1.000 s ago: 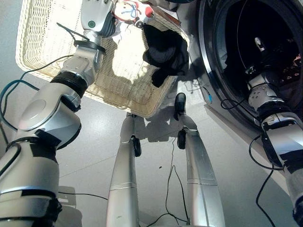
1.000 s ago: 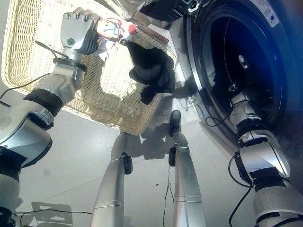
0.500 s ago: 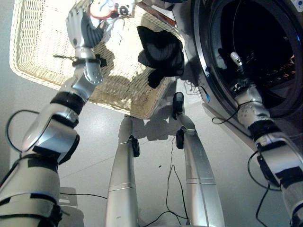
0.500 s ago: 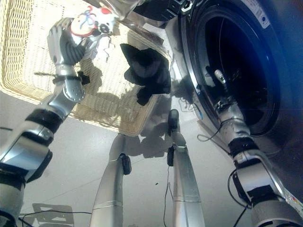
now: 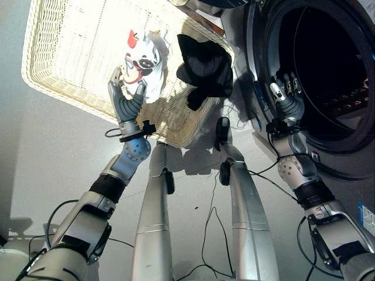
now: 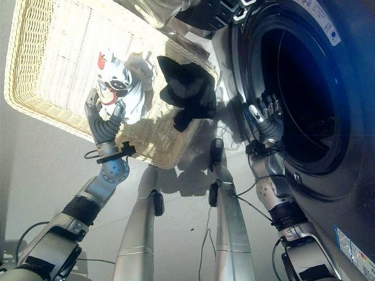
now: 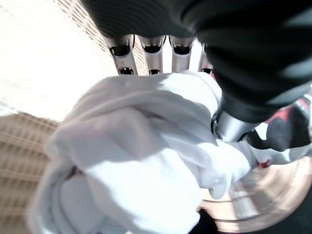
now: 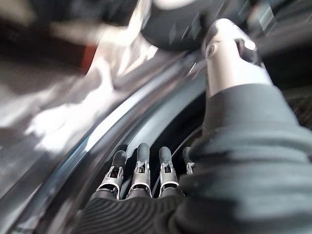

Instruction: Put the clothes into the washing machine.

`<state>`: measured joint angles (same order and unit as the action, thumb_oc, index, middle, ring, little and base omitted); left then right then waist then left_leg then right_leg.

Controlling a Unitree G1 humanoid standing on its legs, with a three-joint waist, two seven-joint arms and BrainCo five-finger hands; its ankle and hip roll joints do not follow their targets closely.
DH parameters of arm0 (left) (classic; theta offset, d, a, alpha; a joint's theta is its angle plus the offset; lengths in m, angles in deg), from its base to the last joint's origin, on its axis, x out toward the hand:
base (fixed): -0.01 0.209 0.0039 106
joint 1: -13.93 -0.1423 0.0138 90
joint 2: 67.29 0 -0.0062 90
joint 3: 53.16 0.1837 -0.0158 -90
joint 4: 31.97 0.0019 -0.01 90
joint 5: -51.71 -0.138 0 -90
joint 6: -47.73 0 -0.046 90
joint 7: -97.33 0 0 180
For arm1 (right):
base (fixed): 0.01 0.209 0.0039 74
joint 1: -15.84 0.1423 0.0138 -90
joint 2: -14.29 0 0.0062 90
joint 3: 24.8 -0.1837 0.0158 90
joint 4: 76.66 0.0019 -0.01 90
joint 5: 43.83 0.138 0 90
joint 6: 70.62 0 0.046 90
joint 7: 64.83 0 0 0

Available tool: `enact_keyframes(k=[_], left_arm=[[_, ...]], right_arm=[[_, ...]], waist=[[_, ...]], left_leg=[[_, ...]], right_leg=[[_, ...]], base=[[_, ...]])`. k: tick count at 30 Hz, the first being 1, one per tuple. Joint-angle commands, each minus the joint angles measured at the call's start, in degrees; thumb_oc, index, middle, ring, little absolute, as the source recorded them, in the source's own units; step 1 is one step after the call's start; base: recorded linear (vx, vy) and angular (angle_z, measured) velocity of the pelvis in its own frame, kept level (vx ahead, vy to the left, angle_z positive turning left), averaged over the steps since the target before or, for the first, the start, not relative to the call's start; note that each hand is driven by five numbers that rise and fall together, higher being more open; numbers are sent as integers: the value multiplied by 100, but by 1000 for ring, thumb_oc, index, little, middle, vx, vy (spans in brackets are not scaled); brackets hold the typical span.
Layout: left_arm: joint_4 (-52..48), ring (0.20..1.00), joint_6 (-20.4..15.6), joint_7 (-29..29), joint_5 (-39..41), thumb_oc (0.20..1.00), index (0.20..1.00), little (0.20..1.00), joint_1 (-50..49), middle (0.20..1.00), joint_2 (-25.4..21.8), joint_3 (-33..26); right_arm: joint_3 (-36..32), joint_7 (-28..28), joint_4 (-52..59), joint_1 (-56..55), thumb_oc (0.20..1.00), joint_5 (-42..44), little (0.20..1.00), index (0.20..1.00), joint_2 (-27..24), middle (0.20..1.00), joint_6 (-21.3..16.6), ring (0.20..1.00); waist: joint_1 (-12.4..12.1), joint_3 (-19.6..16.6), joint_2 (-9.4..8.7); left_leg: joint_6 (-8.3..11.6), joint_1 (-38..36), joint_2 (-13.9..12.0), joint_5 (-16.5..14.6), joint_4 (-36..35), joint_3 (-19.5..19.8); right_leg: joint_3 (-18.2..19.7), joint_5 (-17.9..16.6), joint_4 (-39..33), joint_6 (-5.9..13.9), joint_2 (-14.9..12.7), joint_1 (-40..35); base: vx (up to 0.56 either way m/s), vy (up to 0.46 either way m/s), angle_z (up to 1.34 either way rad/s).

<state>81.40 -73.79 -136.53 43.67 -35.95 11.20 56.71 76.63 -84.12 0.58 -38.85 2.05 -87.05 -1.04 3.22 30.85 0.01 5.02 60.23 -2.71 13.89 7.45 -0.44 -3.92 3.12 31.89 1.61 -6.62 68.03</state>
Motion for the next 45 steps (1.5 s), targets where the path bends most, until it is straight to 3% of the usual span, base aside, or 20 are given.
enact_keyframes(k=[1,4,9,15,22,36,37,38,39,45], left_arm=[[-634,200,-501,262,-662,200,200,200,56,200,54,-154],[-948,200,-444,491,-805,200,200,200,2,200,41,-75],[-1576,200,-695,1283,-701,200,200,200,-54,200,78,33],[-2112,200,-866,2350,-157,200,200,200,-13,200,234,236],[-2430,200,-696,3395,513,200,200,200,79,200,301,488],[-2738,200,-494,4126,914,200,200,200,258,200,361,754],[-2737,200,-497,4169,934,200,200,200,264,200,366,758],[-2737,200,-492,4207,934,200,200,200,273,200,372,761],[-2757,200,-469,4242,928,200,200,200,278,200,380,774],[-2826,200,-388,4323,983,200,200,200,288,200,408,816]], right_arm=[[-134,14,615,-366,1000,-663,1000,1000,15,1000,-149,1000],[-78,93,915,-424,1000,-951,1000,1000,7,1000,-101,1000],[138,310,1451,-454,1000,-1741,1000,1000,-20,1000,6,1000],[406,1007,1807,-292,1000,-1535,1000,1000,-42,1000,301,1000],[753,1480,2046,13,1000,-1334,1000,1000,-99,1000,545,1000],[1159,1867,2212,408,1000,-774,1000,1000,-75,1000,764,1000],[1167,1874,2207,422,944,-708,944,944,-70,944,731,944],[1173,1910,2200,430,529,-616,529,529,-56,529,708,529],[1179,1931,2211,440,200,-520,200,200,-40,200,692,200],[1215,2020,2265,454,200,-321,200,200,45,200,693,200]], waist=[[-109,-106,-2],[-111,-106,16],[-121,-106,62],[-152,-106,91],[-197,-106,92],[-256,-106,95],[-259,-106,95],[-261,-106,96],[-265,-106,99],[-272,-106,105]], left_leg=[[76,-63,270,-845,740,46],[65,-83,285,-826,758,36],[43,-108,317,-800,772,24],[30,-116,347,-782,784,31],[32,-123,376,-759,812,54],[25,-42,384,-750,908,73],[26,-31,388,-752,920,74],[26,-25,390,-754,925,75],[23,-19,394,-751,926,77],[18,14,396,-740,949,71]], right_leg=[[-242,-890,-1351,652,202,-641],[-253,-916,-1331,665,184,-651],[-254,-930,-1307,690,153,-662],[-277,-959,-1305,724,114,-668],[-336,-992,-1300,736,81,-681],[-395,-1005,-1237,717,24,-611],[-399,-1009,-1237,717,20,-602],[-403,-1012,-1238,718,16,-596],[-405,-1017,-1239,717,13,-590],[-413,-1029,-1212,707,9,-552]], base=[[4,-14,4],[0,0,0],[9,5,5],[2,-4,1],[2,-9,1],[5,-6,2],[0,0,0],[0,0,0],[0,0,0],[0,0,0]])
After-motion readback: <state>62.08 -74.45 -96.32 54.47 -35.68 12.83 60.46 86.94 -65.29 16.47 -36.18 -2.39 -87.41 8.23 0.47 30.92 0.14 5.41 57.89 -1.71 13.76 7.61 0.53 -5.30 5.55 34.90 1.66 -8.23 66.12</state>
